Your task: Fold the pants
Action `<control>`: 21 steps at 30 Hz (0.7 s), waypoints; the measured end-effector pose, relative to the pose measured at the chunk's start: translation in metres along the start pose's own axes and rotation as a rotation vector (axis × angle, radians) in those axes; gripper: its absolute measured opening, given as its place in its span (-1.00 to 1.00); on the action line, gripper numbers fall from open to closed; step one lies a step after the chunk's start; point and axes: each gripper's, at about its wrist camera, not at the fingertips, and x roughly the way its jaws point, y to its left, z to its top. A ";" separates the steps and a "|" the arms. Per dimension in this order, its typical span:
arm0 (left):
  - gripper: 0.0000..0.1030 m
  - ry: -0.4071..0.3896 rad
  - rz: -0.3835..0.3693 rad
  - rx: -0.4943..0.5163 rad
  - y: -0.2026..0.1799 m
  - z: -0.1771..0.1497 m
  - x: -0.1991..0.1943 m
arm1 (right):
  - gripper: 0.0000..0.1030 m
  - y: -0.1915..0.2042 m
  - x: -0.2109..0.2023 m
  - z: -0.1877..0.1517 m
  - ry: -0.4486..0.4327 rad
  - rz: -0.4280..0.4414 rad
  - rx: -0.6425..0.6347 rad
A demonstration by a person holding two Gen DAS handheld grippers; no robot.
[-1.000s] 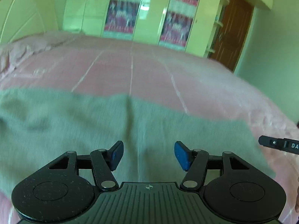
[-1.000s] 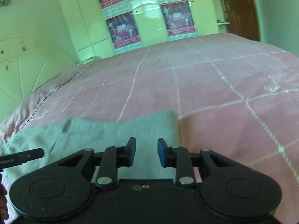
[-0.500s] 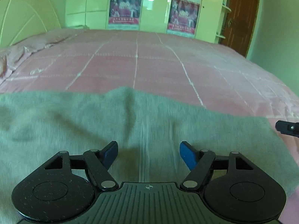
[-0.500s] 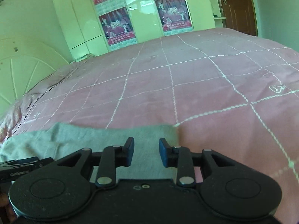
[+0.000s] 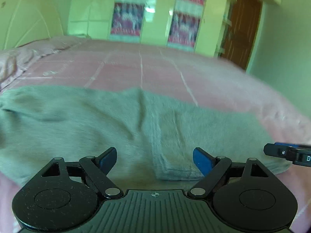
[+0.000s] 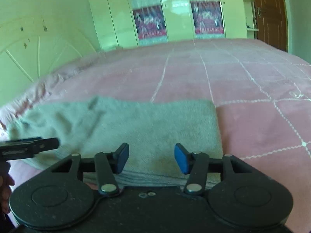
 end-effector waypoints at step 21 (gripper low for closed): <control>-0.32 -0.108 -0.015 -0.777 0.308 -0.018 0.042 | -0.10 0.073 0.019 0.002 0.071 0.034 -0.030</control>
